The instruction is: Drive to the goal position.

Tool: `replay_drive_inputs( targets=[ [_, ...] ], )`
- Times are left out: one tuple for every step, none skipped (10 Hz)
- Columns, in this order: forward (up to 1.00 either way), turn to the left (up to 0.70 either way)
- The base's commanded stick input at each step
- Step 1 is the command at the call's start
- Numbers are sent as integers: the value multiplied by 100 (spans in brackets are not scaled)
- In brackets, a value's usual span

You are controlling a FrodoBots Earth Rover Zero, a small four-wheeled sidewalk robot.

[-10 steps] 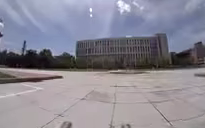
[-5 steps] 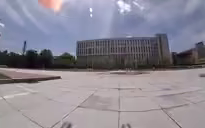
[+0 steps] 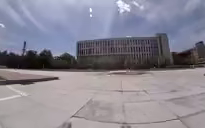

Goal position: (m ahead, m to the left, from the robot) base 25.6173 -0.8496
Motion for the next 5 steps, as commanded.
replay_drive_inputs(
  targets=[
    [70, -3],
    [70, -7],
    [70, -17],
    [70, -11],
    [70, 0]
  ],
)
